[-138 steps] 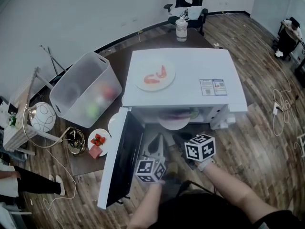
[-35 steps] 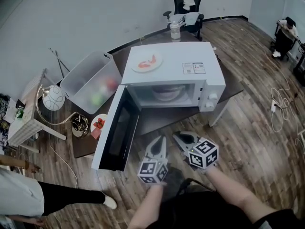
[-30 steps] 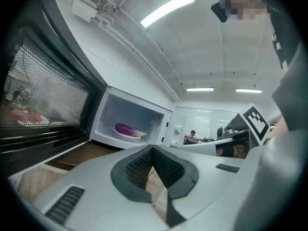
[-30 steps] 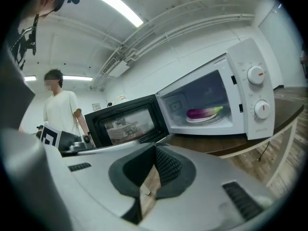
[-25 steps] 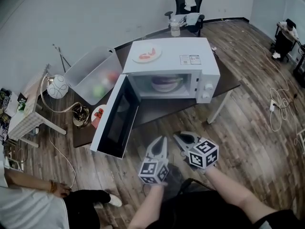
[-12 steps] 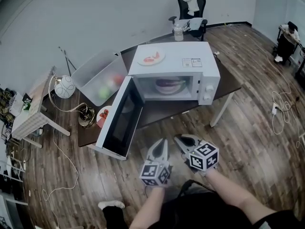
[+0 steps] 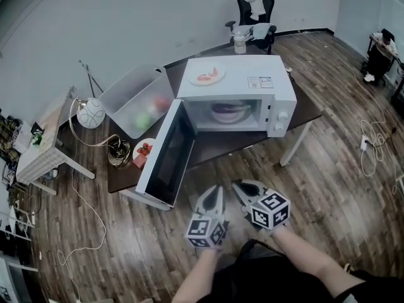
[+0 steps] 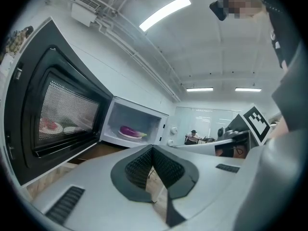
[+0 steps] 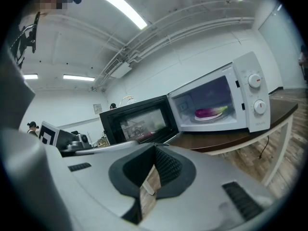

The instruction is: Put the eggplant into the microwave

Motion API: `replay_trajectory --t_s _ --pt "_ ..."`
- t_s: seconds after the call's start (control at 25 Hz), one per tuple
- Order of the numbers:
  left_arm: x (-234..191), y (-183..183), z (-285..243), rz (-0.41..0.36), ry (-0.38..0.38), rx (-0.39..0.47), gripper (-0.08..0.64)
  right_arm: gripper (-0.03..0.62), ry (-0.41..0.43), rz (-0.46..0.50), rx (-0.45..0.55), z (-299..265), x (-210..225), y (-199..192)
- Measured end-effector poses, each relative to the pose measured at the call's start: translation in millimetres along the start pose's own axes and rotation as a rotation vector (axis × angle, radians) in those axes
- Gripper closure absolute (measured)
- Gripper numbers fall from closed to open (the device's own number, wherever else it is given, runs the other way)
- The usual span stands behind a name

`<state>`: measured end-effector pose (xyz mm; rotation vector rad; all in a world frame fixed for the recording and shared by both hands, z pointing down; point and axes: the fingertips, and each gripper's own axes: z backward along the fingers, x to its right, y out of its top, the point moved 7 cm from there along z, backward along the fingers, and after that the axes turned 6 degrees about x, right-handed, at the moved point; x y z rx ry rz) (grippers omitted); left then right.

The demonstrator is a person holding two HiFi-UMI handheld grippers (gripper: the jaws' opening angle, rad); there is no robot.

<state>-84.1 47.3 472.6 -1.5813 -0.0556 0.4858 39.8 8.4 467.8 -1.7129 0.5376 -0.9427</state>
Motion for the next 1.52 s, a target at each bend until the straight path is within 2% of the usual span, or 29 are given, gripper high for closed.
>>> replay_trajectory --t_s 0.44,1.52 --pt "3 6 24 -0.01 -0.042 -0.013 0.56 0.591 -0.053 0.027 0.041 16 -26 -5" --pt "22 -13 105 0.037 -0.104 -0.046 0.56 0.592 -0.156 0.04 0.013 65 -91 -45"
